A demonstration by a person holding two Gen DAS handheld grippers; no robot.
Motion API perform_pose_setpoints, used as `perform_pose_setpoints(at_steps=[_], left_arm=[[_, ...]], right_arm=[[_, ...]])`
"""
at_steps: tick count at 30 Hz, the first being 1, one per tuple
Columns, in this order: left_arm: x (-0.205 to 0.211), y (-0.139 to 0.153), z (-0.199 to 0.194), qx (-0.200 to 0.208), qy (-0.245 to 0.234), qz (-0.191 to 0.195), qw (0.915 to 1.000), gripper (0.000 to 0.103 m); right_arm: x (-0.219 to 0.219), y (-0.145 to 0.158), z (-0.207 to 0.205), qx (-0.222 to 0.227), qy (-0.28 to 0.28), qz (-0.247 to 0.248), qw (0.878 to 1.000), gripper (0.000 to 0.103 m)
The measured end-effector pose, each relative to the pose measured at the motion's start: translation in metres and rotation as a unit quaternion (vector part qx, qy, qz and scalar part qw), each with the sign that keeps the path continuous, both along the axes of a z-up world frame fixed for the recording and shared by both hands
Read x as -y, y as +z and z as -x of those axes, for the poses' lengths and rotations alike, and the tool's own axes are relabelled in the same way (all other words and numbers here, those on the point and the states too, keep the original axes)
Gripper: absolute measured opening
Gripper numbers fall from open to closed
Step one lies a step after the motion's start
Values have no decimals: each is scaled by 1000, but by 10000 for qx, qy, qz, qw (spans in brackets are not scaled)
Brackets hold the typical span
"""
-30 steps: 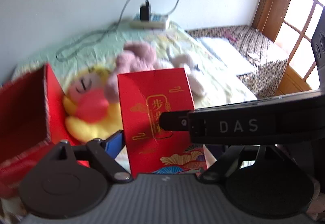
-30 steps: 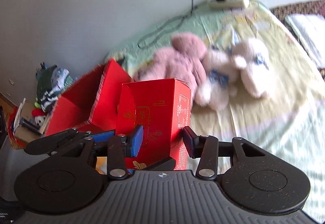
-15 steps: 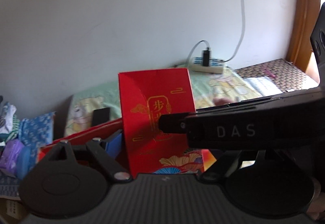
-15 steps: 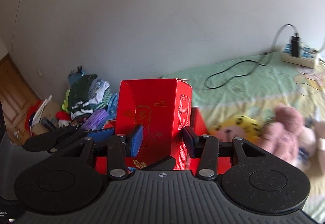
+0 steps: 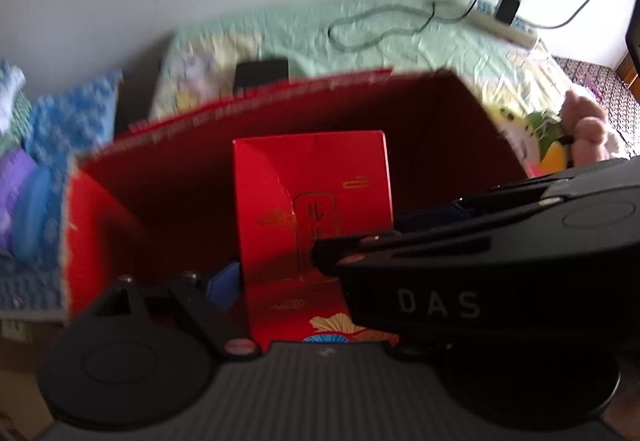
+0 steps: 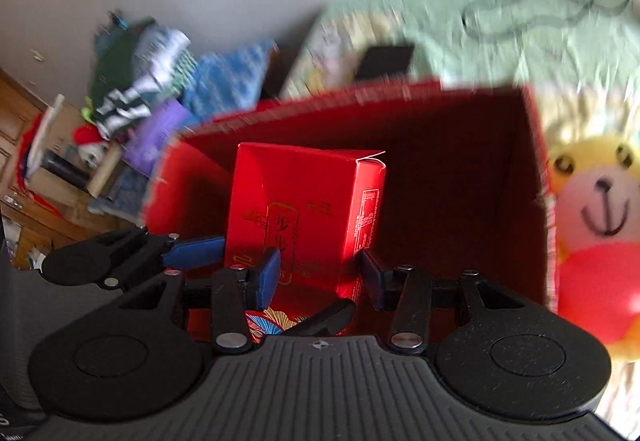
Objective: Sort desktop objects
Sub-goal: 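Carry the red packet into the red box and lower it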
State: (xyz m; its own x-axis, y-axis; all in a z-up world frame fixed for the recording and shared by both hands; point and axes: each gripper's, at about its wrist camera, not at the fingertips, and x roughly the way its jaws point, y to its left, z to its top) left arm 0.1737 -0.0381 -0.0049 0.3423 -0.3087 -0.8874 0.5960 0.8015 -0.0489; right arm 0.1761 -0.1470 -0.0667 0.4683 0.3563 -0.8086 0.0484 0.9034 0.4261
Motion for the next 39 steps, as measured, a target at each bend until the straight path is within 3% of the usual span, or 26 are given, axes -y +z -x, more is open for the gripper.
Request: perform_pose_setpoints(at_steps=[5, 9, 11, 14, 18, 22, 27, 32, 39], left_arm=[[3, -27, -23, -825, 113, -110, 9965, 85], [7, -35, -34, -1261, 135, -156, 9918, 85], [7, -37, -36, -1458, 107, -103, 9892, 85], [7, -41, -39, -1794, 93, 5, 9837, 84], [11, -40, -39, -1958, 120, 141, 9805, 83], [20, -42, -35, -2179, 221, 280, 9753, 83], [35, -50, -20, -2440, 289, 316, 9688, 83], [53, -46, -10, -2278, 261, 295, 9729, 83], [69, -41, 2, -2062, 170, 276, 9780, 81]], right_arm=[[-3, -18, -12, -362, 6, 176, 9992, 47], [1, -24, -15, -477, -5, 171, 9987, 48], [3, -19, -11, -333, -74, 245, 9991, 48], [9, 0, 1, 236, -260, 427, 9985, 47], [31, 24, 23, 929, -627, 273, 9933, 47], [55, 35, 44, 1197, -1045, -63, 9873, 46], [73, 45, 56, 1419, -1307, 36, 9812, 37], [84, 46, 62, 1464, -1438, -47, 9787, 29], [82, 42, 68, 1543, -1516, 262, 9760, 30]])
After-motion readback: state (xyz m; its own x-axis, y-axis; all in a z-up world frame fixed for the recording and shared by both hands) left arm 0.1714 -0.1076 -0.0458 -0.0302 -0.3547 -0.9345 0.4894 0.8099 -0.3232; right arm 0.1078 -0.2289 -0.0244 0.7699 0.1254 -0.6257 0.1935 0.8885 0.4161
